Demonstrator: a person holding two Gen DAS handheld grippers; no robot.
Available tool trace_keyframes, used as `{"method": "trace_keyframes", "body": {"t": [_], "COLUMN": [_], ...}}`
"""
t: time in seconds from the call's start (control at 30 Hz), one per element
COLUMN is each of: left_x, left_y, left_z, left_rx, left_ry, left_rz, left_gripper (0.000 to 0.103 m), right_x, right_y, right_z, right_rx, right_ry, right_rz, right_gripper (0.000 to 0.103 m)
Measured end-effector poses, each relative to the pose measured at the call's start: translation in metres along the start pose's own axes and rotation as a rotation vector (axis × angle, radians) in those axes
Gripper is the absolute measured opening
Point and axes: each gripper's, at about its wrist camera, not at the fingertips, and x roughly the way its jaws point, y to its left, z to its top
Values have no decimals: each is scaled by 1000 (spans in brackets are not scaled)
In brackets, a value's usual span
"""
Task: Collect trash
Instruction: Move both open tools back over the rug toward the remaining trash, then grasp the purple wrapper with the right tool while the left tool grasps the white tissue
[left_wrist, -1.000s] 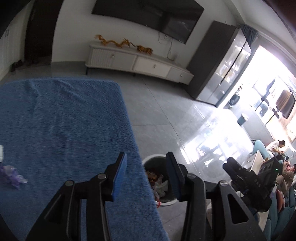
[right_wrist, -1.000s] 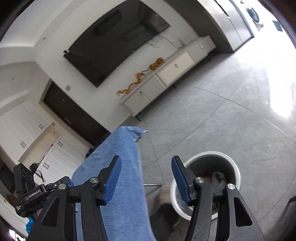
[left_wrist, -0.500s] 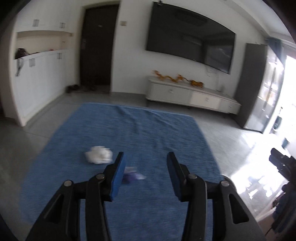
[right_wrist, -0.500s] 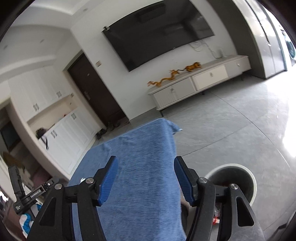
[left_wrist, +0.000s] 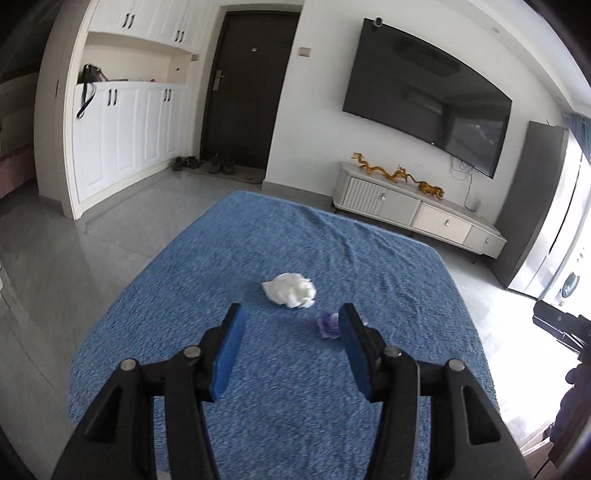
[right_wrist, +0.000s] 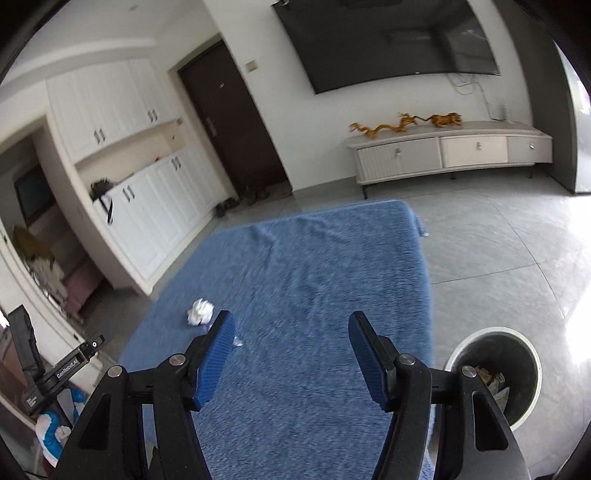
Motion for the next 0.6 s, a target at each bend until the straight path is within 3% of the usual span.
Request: {"method": "trace_keyframes", "body": {"t": [0.3,0.6], "left_x": [23,50], "left_y": [32,65], "left_z": [-14,-26], "left_rx": [-58,-112], "left_ry": [61,121], "left_rz": [1,19], "left_gripper": [51,51], "right_x": [41,74], "right_y": [40,54], "right_z": [-10,-18], "right_rx": [-62,-87], "right_ry": [92,177], "right_rz": [1,-7], "right_gripper": [63,64]}}
